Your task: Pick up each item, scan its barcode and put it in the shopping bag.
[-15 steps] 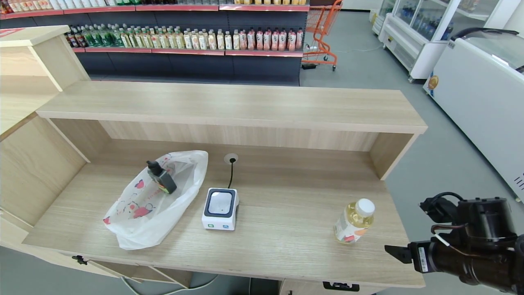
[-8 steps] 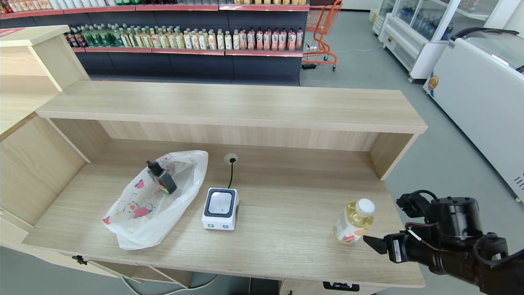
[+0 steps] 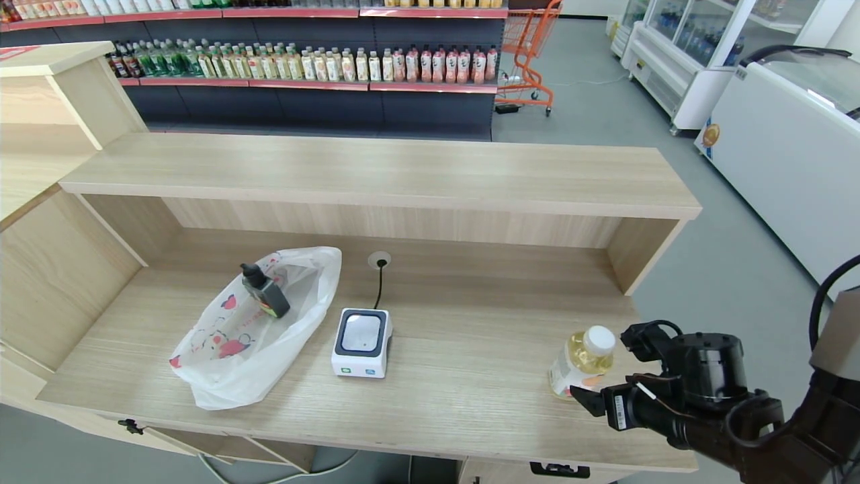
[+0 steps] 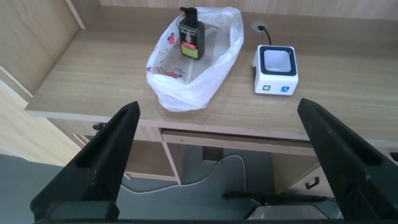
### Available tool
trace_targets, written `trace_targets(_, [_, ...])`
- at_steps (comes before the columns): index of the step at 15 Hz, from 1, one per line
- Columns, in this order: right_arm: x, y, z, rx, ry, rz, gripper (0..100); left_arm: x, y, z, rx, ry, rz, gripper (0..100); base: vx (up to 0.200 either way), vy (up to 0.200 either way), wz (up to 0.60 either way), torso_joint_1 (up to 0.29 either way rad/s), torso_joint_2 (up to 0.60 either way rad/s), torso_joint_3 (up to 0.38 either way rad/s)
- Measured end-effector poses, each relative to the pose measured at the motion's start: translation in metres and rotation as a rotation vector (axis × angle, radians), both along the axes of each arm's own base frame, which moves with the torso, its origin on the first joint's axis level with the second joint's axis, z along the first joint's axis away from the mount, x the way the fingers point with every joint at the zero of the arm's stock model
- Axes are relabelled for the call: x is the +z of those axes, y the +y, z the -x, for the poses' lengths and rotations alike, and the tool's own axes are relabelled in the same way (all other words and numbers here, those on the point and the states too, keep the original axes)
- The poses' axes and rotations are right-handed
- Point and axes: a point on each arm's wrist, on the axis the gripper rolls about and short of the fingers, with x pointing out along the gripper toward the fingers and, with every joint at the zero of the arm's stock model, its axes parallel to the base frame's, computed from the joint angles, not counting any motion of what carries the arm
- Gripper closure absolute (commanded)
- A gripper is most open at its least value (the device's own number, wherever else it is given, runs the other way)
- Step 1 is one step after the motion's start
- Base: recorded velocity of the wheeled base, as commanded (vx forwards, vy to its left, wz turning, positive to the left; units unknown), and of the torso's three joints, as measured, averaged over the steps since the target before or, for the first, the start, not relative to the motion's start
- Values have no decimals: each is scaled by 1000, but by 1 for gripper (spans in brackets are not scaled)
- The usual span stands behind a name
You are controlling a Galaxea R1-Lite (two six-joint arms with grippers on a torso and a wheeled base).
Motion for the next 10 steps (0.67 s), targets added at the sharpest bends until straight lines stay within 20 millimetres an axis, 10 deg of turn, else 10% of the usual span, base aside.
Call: trace_targets(10, [-19,17,-17,41,-129,-34,0,0,0,0,0,0,0,0,0,0,0,0,0,0])
